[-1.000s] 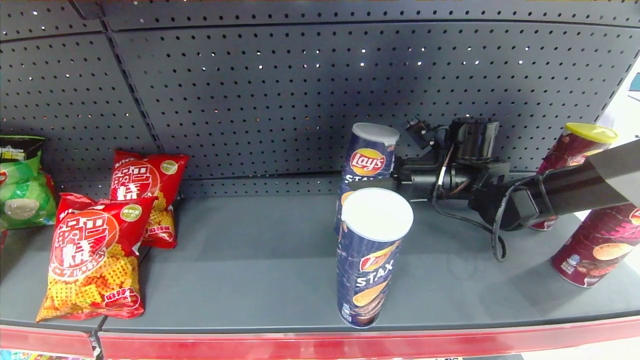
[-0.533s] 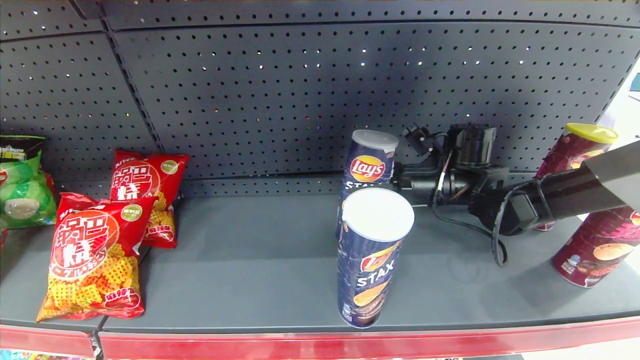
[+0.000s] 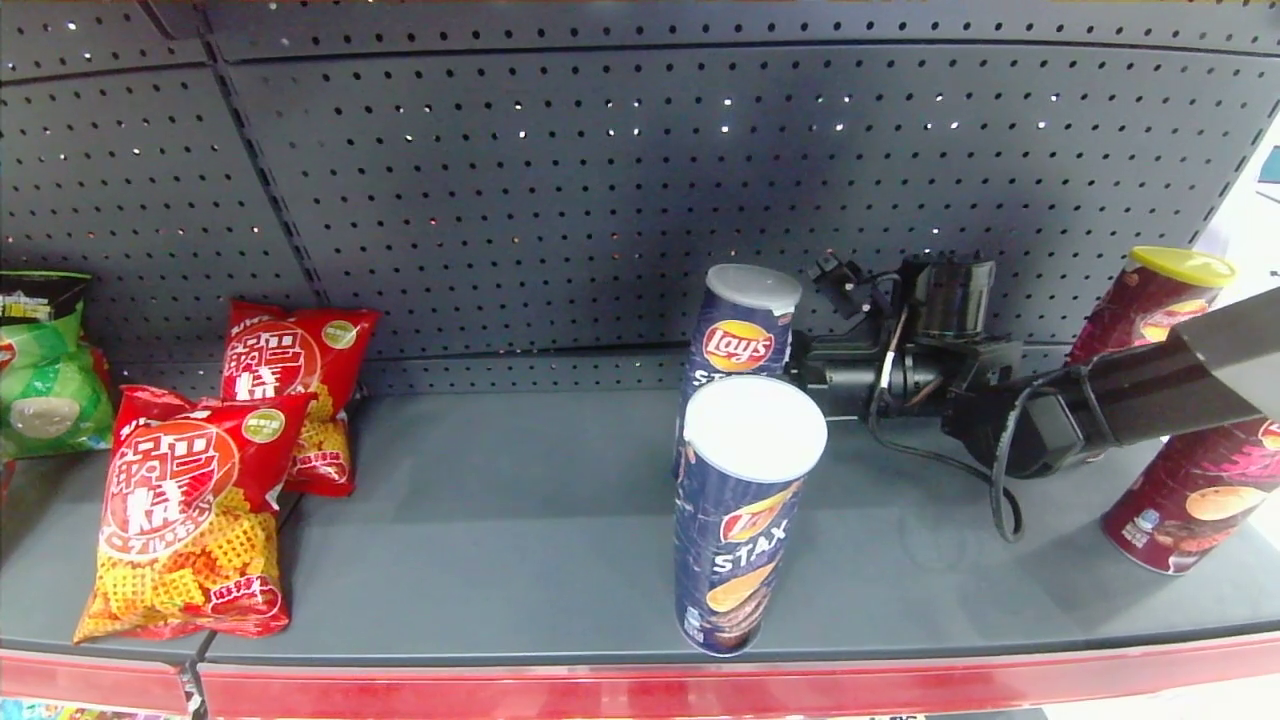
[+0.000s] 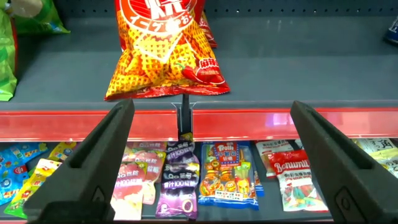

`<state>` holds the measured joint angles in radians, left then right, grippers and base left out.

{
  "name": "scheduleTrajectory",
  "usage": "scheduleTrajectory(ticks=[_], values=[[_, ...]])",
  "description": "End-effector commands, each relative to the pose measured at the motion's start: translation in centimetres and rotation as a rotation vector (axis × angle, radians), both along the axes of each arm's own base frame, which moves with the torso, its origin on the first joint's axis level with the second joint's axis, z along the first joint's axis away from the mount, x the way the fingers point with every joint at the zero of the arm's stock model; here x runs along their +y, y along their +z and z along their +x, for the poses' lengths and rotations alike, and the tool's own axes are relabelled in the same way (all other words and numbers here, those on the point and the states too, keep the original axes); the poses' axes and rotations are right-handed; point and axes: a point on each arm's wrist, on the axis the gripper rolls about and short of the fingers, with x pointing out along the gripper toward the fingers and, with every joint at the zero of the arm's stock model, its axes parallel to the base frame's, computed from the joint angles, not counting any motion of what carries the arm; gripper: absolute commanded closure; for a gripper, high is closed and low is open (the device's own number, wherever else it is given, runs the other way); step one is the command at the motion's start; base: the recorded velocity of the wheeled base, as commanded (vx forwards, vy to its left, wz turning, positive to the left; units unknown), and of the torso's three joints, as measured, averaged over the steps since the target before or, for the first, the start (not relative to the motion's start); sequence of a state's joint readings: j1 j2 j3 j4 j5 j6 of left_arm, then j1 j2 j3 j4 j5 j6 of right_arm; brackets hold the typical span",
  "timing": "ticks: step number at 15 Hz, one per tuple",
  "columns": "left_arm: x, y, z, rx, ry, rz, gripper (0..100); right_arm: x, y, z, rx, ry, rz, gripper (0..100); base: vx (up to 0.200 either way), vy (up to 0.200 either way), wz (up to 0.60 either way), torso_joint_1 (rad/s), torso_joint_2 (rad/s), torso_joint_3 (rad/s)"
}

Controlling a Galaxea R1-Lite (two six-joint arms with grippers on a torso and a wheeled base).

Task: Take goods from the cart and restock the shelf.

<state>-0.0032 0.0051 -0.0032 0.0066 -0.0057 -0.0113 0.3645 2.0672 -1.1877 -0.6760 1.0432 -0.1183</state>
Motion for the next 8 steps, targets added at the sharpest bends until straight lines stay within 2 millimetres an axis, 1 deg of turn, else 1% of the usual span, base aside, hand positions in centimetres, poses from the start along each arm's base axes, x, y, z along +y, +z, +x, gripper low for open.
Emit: scheduleTrajectory(ticks=[1, 4, 8], values=[[0.0, 0.01, 0.02, 0.002, 0.0, -0.001, 0, 0.07, 0.76, 0.46, -0.032, 0.002, 0.012, 100, 0.0, 0.0, 0.0, 0.0, 0.0, 0.0], [0.0, 0.01, 0.02, 0.002, 0.0, -0.001, 0, 0.15, 1.28, 0.54, -0.061, 0.043, 0.024, 100, 0.0, 0.0, 0.0, 0.0, 0.0, 0.0], [0.0, -0.01, 0.02, 0.004, 0.0, 0.001, 0, 0.16, 1.16, 0.38, -0.07, 0.113, 0.033, 100, 0.0, 0.0, 0.0, 0.0, 0.0, 0.0]])
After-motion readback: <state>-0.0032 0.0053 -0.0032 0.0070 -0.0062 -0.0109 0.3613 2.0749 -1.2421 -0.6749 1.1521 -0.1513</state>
